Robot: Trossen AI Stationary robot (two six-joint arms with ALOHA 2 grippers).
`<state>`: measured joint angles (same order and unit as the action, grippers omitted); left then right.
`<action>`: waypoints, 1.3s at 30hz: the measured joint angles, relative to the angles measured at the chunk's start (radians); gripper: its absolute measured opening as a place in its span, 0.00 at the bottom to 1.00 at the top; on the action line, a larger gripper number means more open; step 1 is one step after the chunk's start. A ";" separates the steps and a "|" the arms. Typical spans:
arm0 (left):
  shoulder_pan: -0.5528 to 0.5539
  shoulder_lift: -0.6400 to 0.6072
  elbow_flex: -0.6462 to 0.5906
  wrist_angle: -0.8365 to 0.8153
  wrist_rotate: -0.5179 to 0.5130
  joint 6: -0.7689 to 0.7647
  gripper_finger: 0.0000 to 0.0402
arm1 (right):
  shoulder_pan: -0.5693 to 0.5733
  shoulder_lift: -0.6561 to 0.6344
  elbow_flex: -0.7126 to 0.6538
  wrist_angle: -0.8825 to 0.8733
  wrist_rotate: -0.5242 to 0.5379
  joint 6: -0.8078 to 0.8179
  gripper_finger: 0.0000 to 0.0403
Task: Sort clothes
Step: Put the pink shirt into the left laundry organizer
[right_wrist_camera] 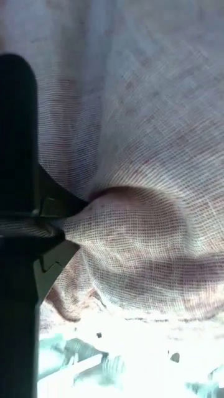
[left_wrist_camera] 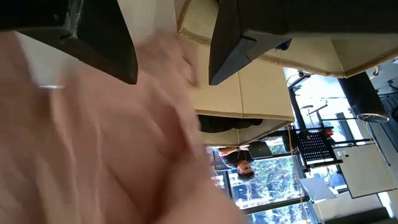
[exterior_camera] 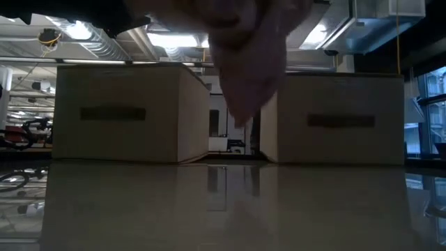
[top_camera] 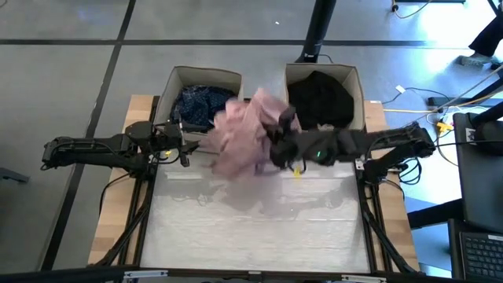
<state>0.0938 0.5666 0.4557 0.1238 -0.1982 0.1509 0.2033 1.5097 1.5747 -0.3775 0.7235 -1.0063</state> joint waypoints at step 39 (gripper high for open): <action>0.000 0.000 0.000 0.023 0.000 0.040 0.47 | -0.499 0.515 0.340 0.707 -0.654 -0.095 0.07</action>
<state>0.0939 0.5663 0.4553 0.1463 -0.1982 0.1905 -0.2956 2.0250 1.9148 0.3296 0.0695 -1.1016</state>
